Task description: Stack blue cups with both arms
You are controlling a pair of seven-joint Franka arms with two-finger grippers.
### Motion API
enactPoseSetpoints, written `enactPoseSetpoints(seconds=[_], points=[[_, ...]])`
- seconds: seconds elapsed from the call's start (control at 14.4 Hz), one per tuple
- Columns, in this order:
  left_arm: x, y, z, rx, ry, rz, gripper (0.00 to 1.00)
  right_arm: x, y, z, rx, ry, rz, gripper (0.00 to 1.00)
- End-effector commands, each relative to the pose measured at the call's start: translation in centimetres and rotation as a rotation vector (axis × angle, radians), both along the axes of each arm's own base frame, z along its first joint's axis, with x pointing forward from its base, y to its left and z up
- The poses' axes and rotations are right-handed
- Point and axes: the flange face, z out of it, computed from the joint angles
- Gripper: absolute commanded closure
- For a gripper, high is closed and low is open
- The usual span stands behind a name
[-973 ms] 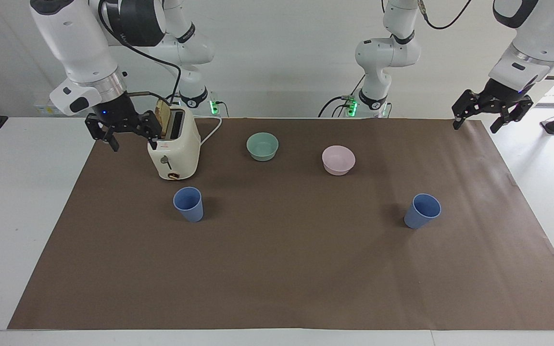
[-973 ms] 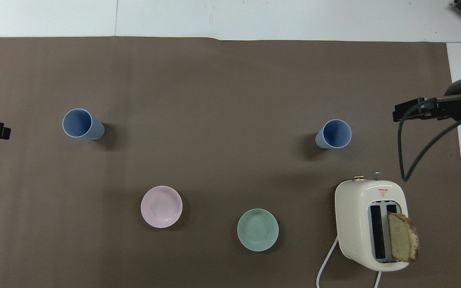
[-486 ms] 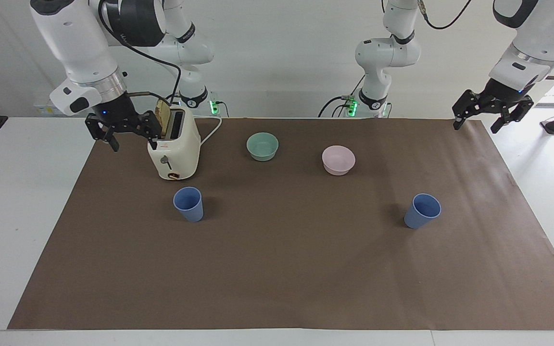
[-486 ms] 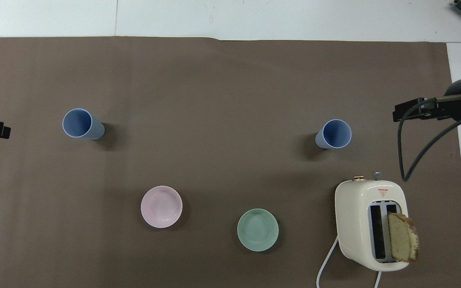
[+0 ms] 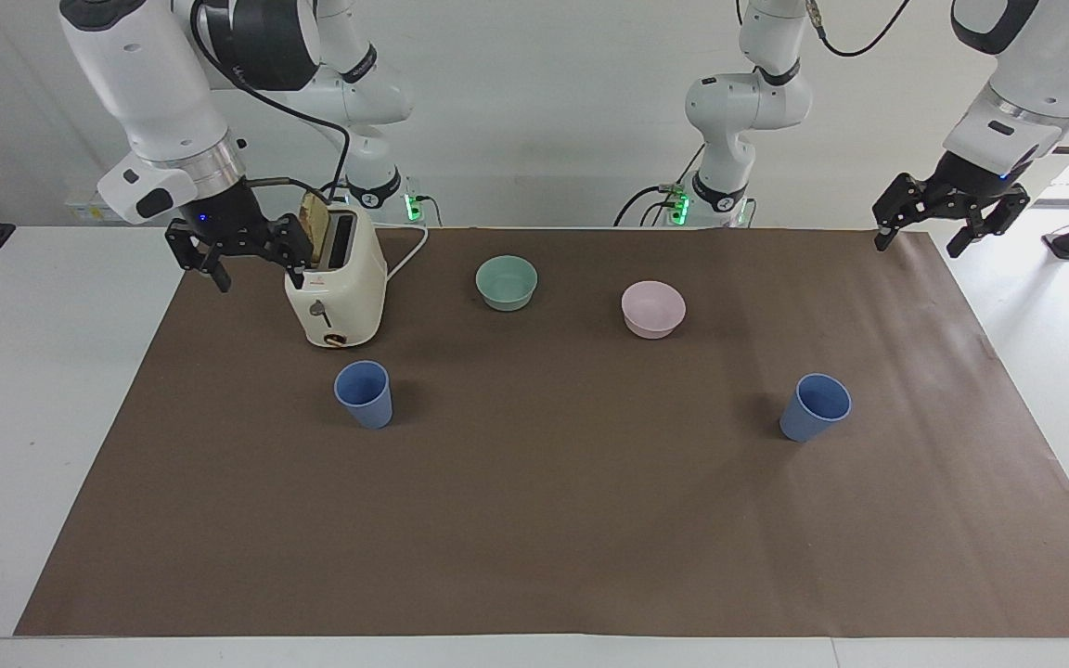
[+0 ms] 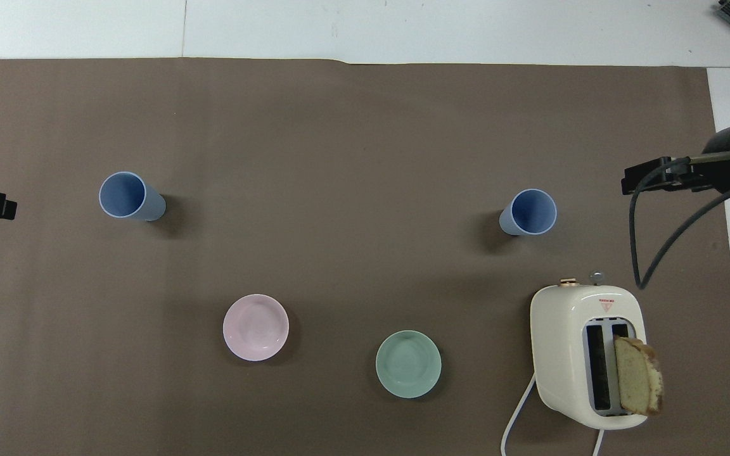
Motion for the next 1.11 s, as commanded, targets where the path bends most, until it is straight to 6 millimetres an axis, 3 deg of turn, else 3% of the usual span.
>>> enactPoseSetpoints(seconds=[0.0, 1.04], points=[[-0.03, 0.02, 0.42, 0.011, -0.006, -0.013, 0.00, -0.97, -0.41, 0.14, 0.015, 0.003, 0.010, 0.00], [0.68, -0.11, 0.12, 0.015, -0.028, -0.013, 0.00, -1.02, -0.59, 0.21, 0.014, 0.003, 0.009, 0.00]])
